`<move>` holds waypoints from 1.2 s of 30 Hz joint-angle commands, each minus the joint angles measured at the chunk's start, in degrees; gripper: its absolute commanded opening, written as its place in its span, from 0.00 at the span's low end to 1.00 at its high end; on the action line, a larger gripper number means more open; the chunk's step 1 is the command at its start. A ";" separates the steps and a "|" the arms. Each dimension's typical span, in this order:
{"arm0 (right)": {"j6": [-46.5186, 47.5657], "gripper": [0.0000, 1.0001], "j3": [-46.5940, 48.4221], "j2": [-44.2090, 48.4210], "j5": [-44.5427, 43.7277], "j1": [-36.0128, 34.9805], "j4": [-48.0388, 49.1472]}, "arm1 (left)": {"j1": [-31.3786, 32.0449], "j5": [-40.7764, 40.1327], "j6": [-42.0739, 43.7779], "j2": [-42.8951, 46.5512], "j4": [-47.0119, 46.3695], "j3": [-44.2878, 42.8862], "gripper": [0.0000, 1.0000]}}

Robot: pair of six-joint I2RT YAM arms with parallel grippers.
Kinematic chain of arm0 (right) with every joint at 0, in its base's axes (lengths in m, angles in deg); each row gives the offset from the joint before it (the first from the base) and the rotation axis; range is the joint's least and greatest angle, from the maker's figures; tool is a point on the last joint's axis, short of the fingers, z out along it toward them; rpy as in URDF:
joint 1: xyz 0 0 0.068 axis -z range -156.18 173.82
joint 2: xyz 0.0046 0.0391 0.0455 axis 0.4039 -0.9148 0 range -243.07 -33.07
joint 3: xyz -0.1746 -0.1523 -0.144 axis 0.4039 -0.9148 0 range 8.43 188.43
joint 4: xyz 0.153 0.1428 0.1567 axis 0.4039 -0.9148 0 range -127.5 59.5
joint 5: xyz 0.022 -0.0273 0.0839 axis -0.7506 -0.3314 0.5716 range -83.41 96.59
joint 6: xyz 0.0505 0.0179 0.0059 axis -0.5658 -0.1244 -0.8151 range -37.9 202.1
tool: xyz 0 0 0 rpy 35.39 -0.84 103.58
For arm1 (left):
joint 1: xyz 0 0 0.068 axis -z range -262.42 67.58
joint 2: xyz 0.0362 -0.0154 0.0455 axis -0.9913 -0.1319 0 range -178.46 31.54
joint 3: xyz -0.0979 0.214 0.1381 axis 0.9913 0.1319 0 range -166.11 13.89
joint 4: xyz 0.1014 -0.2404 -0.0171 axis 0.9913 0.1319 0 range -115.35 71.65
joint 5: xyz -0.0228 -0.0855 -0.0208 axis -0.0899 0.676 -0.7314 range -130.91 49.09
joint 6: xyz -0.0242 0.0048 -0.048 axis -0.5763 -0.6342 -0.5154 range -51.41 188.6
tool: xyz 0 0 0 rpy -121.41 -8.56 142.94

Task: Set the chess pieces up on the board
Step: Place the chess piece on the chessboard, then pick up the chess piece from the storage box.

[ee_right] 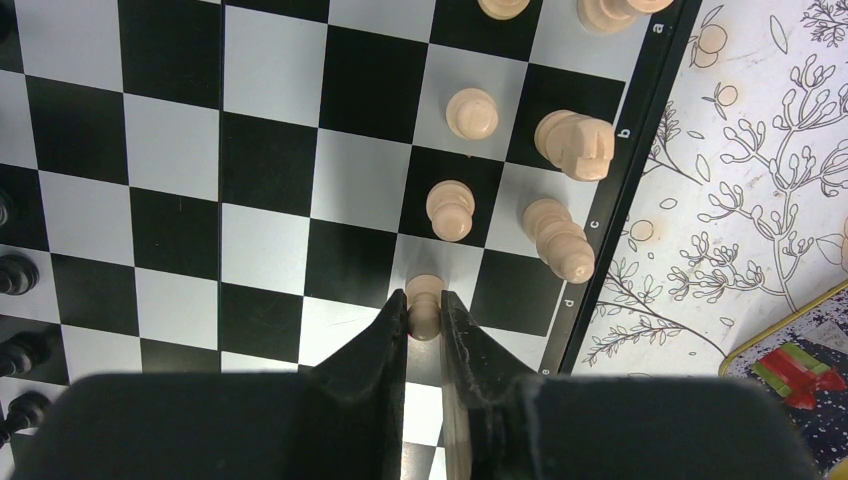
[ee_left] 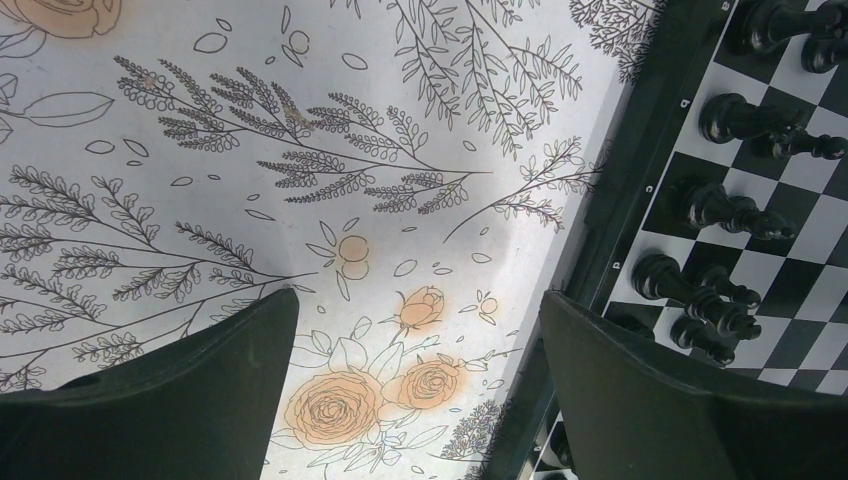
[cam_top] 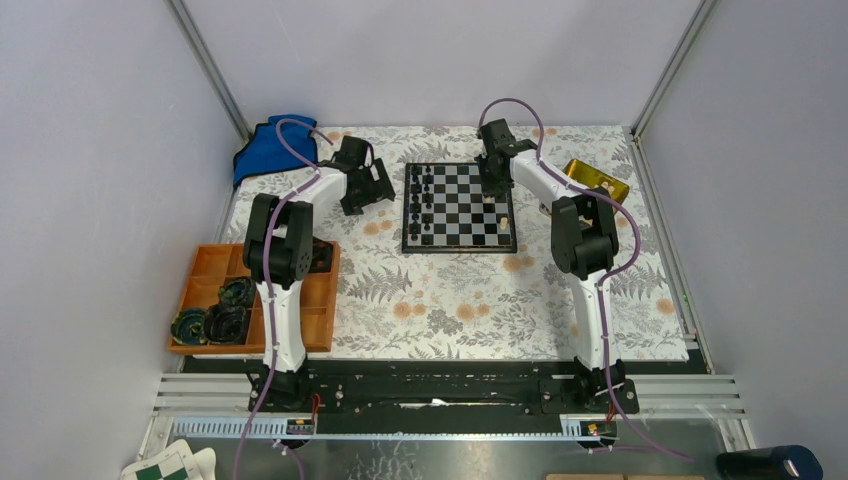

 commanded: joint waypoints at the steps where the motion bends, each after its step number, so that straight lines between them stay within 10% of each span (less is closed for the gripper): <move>1: 1.35 0.19 1.63 -0.96 -1.24 -0.21 0.72 | 0.02 -0.67 -0.23 0.33 -0.47 1.19 0.99; 25: 1.94 0.38 0.81 12.44 -5.02 0.29 0.97 | 0.45 -1.10 -0.14 1.15 -0.52 1.33 0.99; 36: -7.36 0.45 -14.02 26.61 -9.29 16.60 8.81 | 0.86 -1.29 -0.36 0.78 -0.50 1.13 0.99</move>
